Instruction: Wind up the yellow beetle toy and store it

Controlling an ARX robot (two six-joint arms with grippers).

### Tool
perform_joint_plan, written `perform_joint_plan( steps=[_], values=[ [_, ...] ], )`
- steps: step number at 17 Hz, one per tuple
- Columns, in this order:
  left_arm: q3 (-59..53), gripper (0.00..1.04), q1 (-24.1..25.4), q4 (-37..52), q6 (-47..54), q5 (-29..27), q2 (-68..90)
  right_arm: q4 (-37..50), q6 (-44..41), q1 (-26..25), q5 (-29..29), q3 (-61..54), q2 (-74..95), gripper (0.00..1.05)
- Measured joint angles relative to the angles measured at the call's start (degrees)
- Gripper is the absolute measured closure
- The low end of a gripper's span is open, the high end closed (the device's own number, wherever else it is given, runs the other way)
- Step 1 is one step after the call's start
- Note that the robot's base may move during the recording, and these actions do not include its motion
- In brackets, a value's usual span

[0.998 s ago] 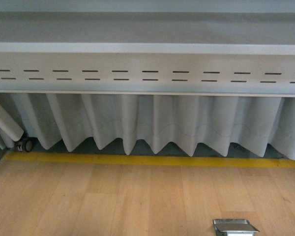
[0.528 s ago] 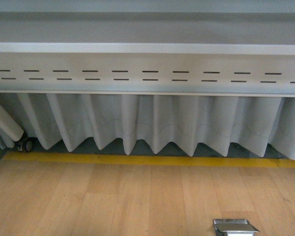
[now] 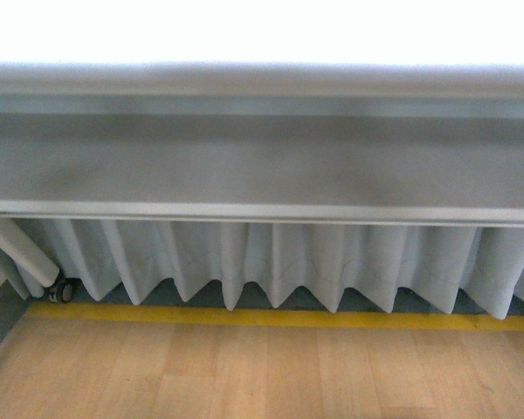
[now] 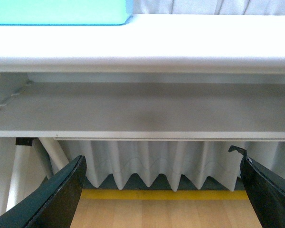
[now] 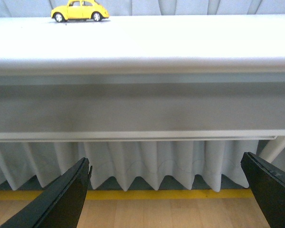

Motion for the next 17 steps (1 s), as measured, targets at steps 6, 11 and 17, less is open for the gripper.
perform_joint_plan(
  steps=[6, 11, 17],
  values=[
    [0.0, 0.07, 0.0, 0.0, 0.0, -0.1, 0.0, 0.0, 0.0, 0.0, 0.0, 0.0, 0.0, 0.06],
    [0.0, 0.07, 0.0, 0.0, 0.0, -0.1, 0.0, 0.0, 0.0, 0.0, 0.0, 0.0, 0.0, 0.06],
    [0.0, 0.07, 0.0, 0.3, 0.0, -0.1, 0.0, 0.3, 0.0, 0.0, 0.0, 0.0, 0.0, 0.06]
  ],
)
